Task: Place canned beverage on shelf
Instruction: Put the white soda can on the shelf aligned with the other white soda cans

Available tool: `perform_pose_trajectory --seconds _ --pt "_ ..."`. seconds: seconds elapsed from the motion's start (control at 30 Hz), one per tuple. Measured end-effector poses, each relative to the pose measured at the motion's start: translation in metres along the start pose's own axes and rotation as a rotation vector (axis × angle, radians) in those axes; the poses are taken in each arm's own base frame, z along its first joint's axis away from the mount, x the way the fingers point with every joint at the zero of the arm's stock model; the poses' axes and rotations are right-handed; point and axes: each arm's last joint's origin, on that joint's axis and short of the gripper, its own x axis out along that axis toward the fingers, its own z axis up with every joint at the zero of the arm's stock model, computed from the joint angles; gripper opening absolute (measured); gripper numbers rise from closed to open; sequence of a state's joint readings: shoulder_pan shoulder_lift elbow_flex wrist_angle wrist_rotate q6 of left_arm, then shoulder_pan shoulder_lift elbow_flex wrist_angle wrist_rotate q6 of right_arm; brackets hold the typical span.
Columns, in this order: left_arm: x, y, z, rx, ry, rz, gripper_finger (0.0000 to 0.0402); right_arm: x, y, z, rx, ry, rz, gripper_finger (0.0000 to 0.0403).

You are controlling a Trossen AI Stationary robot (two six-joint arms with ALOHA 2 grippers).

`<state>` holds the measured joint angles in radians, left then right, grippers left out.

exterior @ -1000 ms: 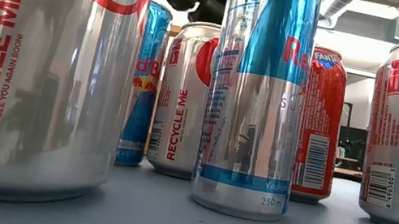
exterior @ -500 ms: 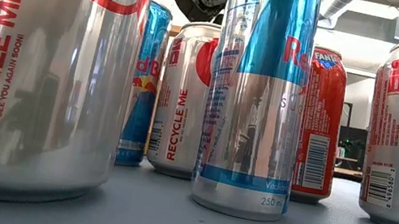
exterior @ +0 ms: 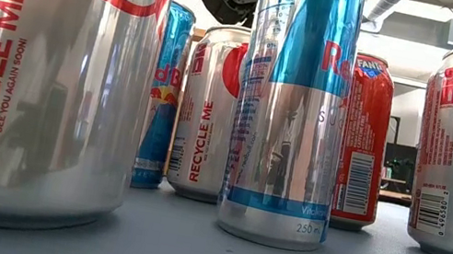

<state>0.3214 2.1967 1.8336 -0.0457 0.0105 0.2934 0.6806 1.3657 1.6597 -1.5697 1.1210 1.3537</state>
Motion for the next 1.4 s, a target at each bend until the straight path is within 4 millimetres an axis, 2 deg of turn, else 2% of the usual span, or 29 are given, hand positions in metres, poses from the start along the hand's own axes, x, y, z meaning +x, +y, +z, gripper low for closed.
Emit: perform_pose_trajectory --seconds 0.6,1.03,1.17,1.4 --pt "0.000 0.006 -0.002 -0.062 0.002 0.018 0.0340 0.001 0.003 -0.002 -0.027 0.006 -0.001 0.0276" --pt "0.008 0.004 -0.014 -0.085 0.044 -0.001 0.0321 0.001 0.004 -0.002 -0.020 0.005 0.002 0.0276" --pt "0.009 0.003 -0.017 -0.075 0.071 -0.013 0.0302 0.001 0.004 -0.002 -0.018 0.005 0.003 0.0276" --pt "0.010 0.002 -0.019 -0.069 0.075 -0.041 0.0244 0.001 0.004 -0.002 -0.017 0.005 0.004 0.0276"
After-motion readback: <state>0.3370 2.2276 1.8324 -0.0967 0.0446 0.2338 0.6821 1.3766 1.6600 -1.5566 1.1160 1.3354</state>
